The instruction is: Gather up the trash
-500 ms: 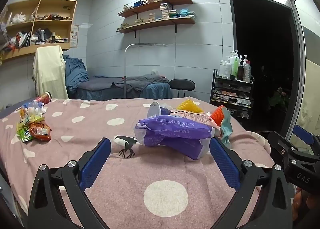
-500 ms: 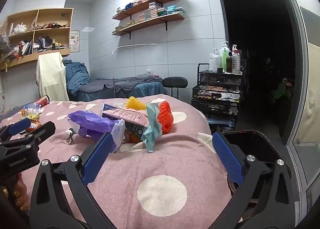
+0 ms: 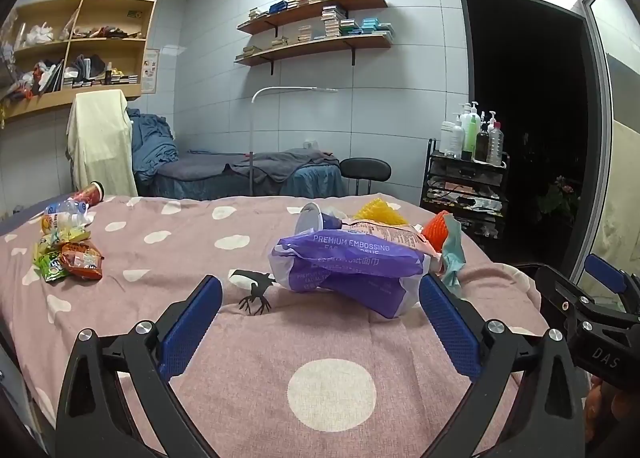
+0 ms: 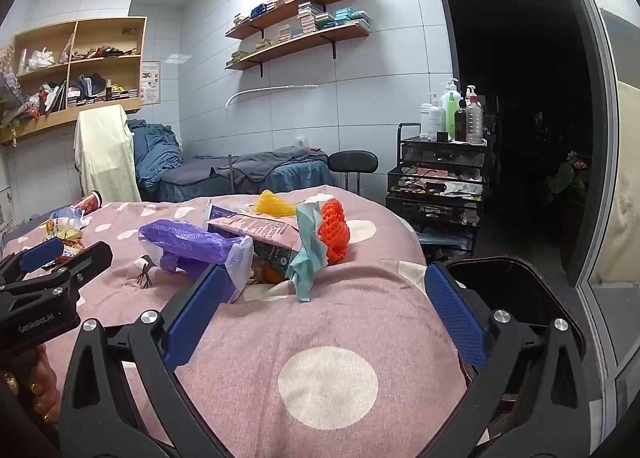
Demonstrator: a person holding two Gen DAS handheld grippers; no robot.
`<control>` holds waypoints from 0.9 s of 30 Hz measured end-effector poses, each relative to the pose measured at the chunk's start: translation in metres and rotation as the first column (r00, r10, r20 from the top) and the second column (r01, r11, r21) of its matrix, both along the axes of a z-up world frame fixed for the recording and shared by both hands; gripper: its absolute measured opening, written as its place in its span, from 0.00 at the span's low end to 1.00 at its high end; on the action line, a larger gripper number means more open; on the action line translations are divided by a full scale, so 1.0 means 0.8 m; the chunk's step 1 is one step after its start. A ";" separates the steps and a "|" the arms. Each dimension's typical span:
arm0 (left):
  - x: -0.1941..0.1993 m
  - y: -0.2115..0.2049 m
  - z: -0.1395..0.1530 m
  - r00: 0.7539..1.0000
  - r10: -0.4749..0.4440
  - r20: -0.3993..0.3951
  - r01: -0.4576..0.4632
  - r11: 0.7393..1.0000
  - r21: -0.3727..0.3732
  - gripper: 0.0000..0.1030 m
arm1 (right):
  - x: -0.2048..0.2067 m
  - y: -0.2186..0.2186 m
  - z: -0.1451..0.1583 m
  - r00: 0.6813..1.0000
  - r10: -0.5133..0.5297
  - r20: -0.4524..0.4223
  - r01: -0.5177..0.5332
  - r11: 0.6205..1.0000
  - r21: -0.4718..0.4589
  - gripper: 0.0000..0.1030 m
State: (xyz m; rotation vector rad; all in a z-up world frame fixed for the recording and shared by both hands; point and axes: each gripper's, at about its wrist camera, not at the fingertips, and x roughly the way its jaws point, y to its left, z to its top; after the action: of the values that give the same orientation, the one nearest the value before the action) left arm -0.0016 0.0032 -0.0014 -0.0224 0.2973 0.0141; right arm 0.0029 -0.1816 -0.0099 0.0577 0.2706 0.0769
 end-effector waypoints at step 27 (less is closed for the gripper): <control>-0.001 -0.003 -0.006 1.000 -0.003 -0.019 0.003 1.000 -0.006 0.95 | 0.003 -0.009 -0.010 1.000 0.014 -0.016 -0.013 1.000 0.021 0.96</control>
State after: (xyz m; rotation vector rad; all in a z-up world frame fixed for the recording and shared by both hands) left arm -0.0026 0.0007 -0.0061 -0.0275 0.3161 0.0108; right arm 0.0052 -0.1890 -0.0181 0.0770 0.2867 0.0927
